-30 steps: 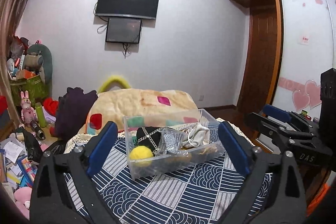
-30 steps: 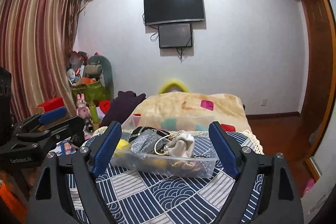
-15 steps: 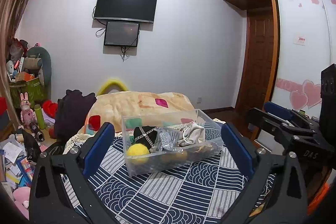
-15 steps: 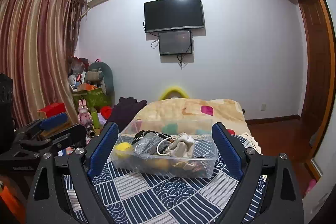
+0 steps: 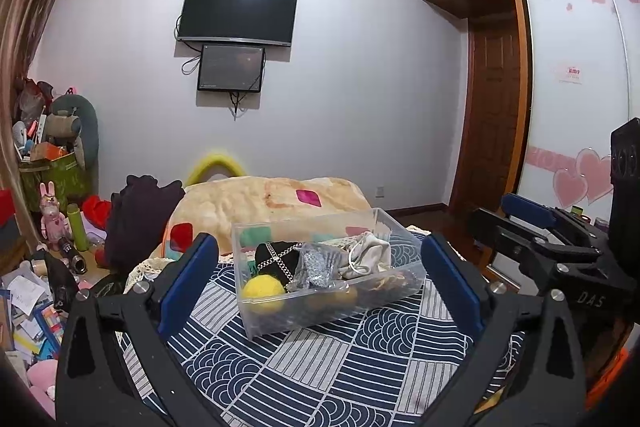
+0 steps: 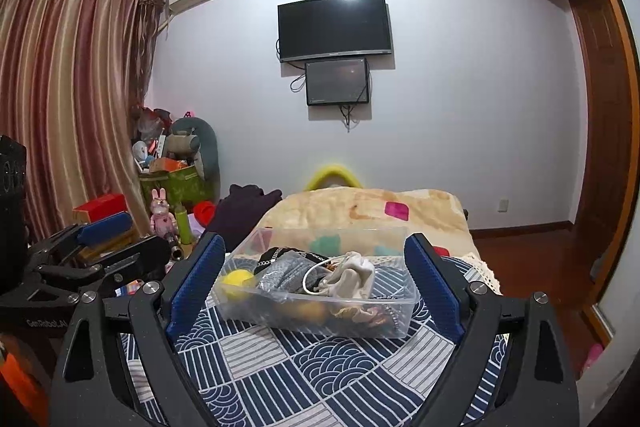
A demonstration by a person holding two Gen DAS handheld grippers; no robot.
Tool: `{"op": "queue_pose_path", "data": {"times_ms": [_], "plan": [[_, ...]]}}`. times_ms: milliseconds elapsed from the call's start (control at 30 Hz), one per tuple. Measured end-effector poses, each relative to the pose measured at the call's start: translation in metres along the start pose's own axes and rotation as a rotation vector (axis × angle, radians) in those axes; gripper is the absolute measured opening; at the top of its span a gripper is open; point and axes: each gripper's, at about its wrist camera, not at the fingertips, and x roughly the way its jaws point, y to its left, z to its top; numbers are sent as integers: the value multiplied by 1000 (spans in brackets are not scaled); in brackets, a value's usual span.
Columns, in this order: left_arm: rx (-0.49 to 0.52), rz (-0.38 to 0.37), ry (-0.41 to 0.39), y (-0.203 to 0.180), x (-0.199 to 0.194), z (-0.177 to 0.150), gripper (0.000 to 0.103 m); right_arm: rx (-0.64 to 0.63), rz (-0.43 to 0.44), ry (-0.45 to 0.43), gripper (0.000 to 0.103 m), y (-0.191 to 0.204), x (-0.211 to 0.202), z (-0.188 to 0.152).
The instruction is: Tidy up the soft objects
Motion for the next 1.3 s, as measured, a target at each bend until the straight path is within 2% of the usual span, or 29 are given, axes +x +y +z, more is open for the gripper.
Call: {"op": "queue_pose_path", "data": {"times_ms": [1300], "plan": [[-27,-12,13,7,4,-2,103,-4,-4,4,91,4,2,-2]]}}
